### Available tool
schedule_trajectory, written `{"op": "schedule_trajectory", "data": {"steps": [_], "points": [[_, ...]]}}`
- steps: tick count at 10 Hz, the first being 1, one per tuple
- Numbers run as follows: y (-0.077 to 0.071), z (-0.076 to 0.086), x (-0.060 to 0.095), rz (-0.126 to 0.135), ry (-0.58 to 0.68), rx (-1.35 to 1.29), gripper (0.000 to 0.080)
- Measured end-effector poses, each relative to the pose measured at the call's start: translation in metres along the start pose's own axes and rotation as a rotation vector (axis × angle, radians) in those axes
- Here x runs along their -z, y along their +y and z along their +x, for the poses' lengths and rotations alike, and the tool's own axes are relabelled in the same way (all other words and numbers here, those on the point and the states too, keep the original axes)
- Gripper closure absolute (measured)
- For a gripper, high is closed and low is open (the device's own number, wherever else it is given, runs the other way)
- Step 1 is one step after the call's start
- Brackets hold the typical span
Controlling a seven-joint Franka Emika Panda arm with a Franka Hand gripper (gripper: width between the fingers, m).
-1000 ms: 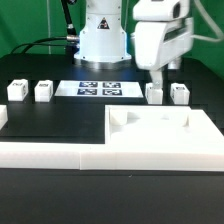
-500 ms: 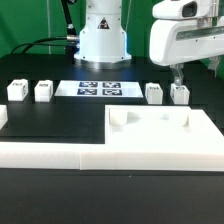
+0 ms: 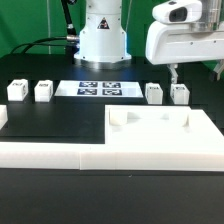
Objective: Assemble square table
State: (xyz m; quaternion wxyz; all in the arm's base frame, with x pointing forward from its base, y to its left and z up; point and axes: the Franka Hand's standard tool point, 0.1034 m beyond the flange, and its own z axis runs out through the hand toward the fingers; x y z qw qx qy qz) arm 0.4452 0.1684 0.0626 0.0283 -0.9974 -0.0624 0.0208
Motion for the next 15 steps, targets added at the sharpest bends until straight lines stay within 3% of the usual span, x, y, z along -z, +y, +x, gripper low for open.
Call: {"op": "schedule_trajectory", "data": {"steps": [2, 3, 4, 6, 7, 11, 13, 14, 15], "points": [[0.000, 0.001, 0.000, -0.002, -0.011, 0.004, 0.0151], [0.000, -0.007, -0.001, -0.014, -0.065, -0.017, 0.0151], [-0.001, -0.021, -0.003, -0.040, -0.224, -0.040, 0.0151], [-0.001, -0.022, -0.012, -0.050, -0.524, -0.081, 0.0151], [-0.001, -0.020, -0.015, -0.041, -0.612, -0.095, 0.0151], [0.002, -0.027, -0.019, -0.054, -0.873, -0.091, 0.0151], [0.003, -0.031, -0.023, -0.058, -0.959, -0.090, 0.0151], [-0.002, -0.036, -0.028, -0.034, -0.967, -0.129, 0.0151], [-0.003, -0.043, -0.031, -0.039, -0.982, -0.136, 0.0151]]}}
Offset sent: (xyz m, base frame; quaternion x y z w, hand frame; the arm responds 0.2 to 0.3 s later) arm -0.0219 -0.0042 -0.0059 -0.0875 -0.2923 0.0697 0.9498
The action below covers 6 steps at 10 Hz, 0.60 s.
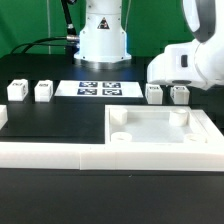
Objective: Assemble square table
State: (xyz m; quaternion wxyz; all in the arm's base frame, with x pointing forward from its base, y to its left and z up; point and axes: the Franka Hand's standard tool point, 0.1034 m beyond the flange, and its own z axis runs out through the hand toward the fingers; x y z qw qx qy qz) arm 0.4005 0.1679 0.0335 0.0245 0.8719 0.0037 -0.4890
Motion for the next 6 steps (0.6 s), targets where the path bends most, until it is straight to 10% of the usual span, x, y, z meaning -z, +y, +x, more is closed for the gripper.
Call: {"op": "schedule_trajectory", "data": {"steps": [6], "points": [[-0.011, 0.002, -0.034, -0.013, -0.053, -0.031, 0.0151]]}}
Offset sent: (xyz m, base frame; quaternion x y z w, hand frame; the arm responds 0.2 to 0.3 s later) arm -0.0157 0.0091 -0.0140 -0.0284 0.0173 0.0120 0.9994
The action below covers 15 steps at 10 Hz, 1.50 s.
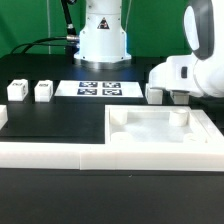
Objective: Assemble square table
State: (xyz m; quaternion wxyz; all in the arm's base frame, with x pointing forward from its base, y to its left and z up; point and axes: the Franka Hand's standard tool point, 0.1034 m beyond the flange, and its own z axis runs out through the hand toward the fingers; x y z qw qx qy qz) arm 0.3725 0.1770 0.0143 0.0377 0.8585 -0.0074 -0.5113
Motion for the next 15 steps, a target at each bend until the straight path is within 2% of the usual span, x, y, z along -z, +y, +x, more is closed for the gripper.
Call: {"op": "schedule_trajectory", "data": {"steps": [1, 2, 3, 4, 10, 12, 13, 14, 15], "points": [[0.000, 0.000, 0.000, 0.000, 0.000, 0.000, 0.0306], [0.000, 0.000, 0.000, 0.000, -0.001, 0.000, 0.0306], [0.000, 0.000, 0.000, 0.000, -0.001, 0.000, 0.0470], [0.000, 0.000, 0.000, 0.000, -0.001, 0.001, 0.0511], [0.003, -0.002, 0.003, 0.001, -0.004, 0.014, 0.0511], [0.031, -0.032, 0.050, 0.018, -0.012, 0.081, 0.0509], [0.040, -0.049, 0.067, 0.015, 0.005, 0.082, 0.0509], [0.043, -0.067, 0.074, -0.007, 0.028, 0.078, 0.0509], [0.042, -0.075, 0.070, -0.013, 0.022, 0.079, 0.0509]]}}
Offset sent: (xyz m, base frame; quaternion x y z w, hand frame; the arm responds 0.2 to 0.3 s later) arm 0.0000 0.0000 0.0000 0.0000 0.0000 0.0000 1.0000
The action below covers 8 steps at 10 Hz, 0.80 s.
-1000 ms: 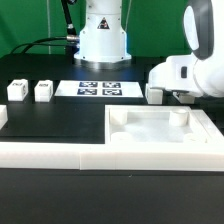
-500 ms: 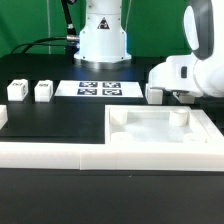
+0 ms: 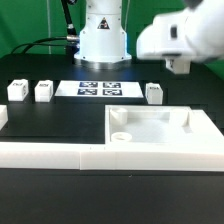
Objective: Assemble square table
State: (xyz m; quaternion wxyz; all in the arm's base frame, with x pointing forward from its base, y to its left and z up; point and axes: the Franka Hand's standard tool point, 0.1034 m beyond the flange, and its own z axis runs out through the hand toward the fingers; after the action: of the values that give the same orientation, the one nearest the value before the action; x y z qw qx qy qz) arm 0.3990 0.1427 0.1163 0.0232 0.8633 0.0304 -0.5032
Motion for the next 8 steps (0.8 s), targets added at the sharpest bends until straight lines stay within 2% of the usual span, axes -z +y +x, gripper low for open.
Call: {"op": "schedule_trajectory", "data": {"steps": [1, 3, 4, 5, 6, 7, 8], "points": [[-0.001, 0.007, 0.001, 0.006, 0.025, 0.000, 0.0509], [-0.002, 0.013, 0.012, 0.022, 0.183, 0.007, 0.0509], [0.003, 0.017, 0.028, 0.031, 0.225, 0.042, 0.0509], [0.009, 0.017, 0.059, 0.041, 0.289, 0.074, 0.0509], [0.018, 0.014, 0.098, 0.038, 0.386, 0.130, 0.0509], [0.024, 0.017, 0.133, -0.015, 0.566, 0.180, 0.0509], [0.022, 0.017, 0.132, -0.012, 0.644, 0.174, 0.0509]]}}
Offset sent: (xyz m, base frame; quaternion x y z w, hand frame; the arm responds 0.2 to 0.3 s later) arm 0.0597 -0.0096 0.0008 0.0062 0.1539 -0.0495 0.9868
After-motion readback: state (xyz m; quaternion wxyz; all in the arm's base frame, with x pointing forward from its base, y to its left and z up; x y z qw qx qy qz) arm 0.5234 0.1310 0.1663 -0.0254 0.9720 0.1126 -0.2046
